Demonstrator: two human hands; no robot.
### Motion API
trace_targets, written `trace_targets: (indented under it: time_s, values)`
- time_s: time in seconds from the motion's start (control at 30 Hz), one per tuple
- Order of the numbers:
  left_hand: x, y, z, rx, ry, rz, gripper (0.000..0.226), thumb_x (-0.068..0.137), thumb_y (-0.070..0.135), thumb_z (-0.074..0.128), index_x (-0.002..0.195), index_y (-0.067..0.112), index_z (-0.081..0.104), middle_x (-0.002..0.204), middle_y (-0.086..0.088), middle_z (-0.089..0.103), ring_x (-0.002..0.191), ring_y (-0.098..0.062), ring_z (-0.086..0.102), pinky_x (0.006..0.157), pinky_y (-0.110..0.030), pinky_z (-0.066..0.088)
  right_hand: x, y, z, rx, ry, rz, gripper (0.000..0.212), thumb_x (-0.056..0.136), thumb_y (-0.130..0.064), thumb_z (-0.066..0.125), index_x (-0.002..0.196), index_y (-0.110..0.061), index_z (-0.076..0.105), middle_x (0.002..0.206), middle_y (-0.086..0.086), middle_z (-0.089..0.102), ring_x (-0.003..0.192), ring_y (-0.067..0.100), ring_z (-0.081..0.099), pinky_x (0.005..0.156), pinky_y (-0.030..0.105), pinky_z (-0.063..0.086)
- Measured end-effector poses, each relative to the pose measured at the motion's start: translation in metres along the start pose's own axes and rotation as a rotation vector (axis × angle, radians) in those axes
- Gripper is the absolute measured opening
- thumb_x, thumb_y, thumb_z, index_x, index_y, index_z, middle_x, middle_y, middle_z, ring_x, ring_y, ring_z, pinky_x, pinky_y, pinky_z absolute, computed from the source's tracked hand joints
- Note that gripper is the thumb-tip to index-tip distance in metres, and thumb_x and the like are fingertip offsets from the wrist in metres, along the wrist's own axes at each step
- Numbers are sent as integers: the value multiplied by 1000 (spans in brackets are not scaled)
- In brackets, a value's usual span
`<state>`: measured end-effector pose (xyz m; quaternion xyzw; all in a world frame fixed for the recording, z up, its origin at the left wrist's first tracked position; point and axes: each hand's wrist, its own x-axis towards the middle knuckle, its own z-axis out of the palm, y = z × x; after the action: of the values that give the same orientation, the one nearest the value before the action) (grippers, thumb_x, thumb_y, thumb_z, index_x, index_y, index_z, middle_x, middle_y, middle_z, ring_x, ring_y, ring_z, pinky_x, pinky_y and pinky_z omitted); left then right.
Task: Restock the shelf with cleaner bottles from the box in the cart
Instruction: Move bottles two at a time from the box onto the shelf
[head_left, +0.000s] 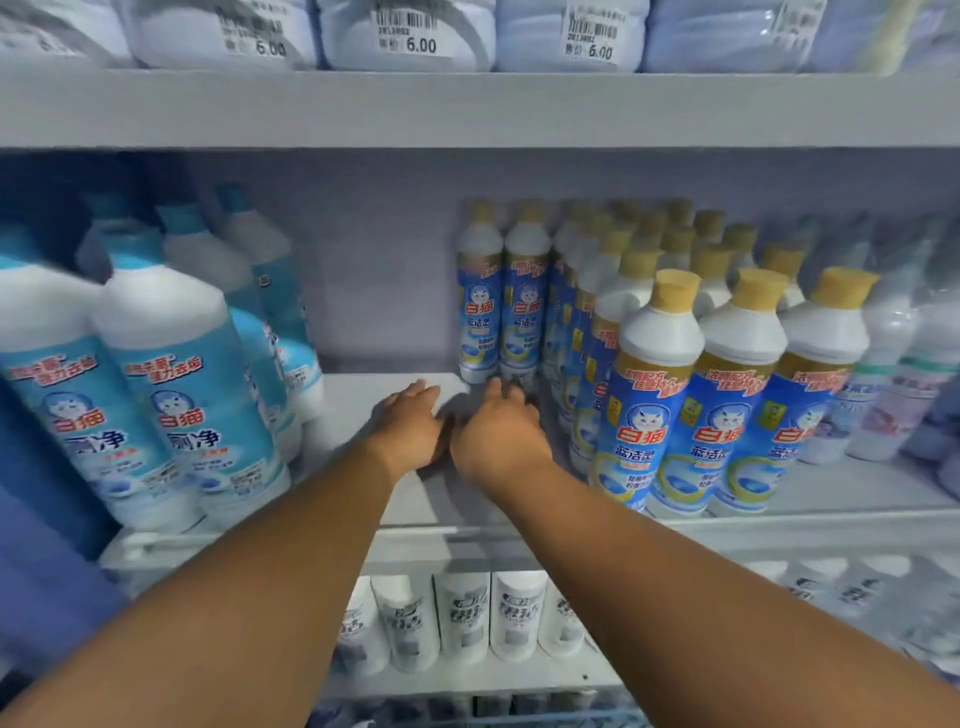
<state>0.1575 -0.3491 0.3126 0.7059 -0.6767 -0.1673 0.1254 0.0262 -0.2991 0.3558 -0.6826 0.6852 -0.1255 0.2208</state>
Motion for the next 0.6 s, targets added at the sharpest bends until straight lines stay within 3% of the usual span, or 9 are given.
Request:
trace_targets:
  time_s: [0.1,0.23,0.4,0.6]
  values:
    - [-48,-6,-9,154,102,-30,59,104,47,37,158,23,29,168,0,15,154,-24,13,125,-37,12,-25,14,4,-151,7,-139,70,104,-44,31,158,-7,8,166,12,5,151,36,8,121,45,18]
    - [-114,-1,-11,279,185,-3,82,89,69,18,156,26,35,167,-7,20,152,-30,18,123,-40,15,-58,41,8,-340,70,-280,78,96,-55,12,158,-8,11,167,13,5,153,33,-2,123,48,12]
    - [-191,36,0,355,201,-32,68,100,60,37,157,25,31,168,-8,16,153,-32,15,124,-41,14,-129,92,-18,-336,99,-400,70,103,-52,24,160,-13,11,167,9,1,154,30,-5,124,46,11]
    - [-276,85,41,261,168,-46,69,100,64,33,159,30,24,169,0,7,155,-24,5,126,-40,9,-195,185,-24,-328,77,-428,71,103,-55,24,159,-13,15,167,11,8,154,30,1,124,45,12]
